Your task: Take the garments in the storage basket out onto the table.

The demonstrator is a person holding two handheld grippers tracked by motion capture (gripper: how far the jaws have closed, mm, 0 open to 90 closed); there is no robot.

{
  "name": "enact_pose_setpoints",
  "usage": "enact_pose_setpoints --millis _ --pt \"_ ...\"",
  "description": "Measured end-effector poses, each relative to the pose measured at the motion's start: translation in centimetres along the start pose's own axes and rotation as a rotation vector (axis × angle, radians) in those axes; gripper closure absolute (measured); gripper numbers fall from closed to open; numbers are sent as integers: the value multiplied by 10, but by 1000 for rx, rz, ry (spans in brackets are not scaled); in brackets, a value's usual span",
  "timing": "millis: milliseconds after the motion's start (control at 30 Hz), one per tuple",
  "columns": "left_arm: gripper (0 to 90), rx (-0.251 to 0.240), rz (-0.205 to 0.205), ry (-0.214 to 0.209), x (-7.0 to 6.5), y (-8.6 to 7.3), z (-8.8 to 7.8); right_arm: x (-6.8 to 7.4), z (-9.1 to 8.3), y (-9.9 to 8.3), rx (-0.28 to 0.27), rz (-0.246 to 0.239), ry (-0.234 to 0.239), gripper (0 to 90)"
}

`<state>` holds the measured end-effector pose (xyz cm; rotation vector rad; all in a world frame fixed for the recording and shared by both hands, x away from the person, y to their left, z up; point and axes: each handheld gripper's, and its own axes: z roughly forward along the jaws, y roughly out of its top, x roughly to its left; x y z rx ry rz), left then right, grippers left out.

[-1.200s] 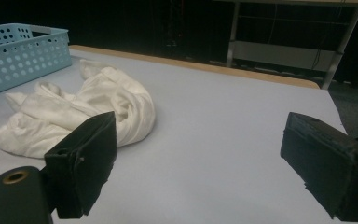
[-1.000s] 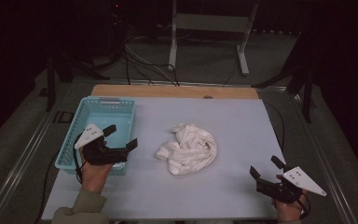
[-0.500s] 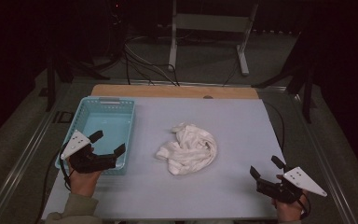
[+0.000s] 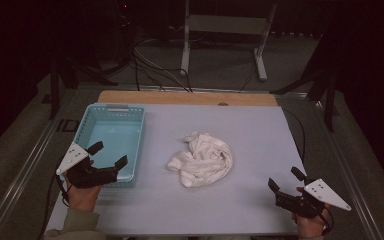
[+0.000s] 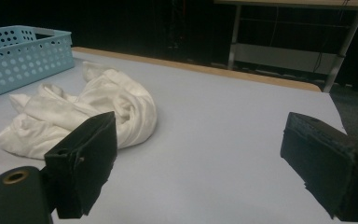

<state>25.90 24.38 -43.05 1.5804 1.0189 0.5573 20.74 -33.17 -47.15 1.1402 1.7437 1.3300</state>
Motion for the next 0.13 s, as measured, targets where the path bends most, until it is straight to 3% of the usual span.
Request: enact_pose_setpoints --millis 133 --pt "2 2 1 1 -1 -1 1 0 0 0 0 -2 -2 109"
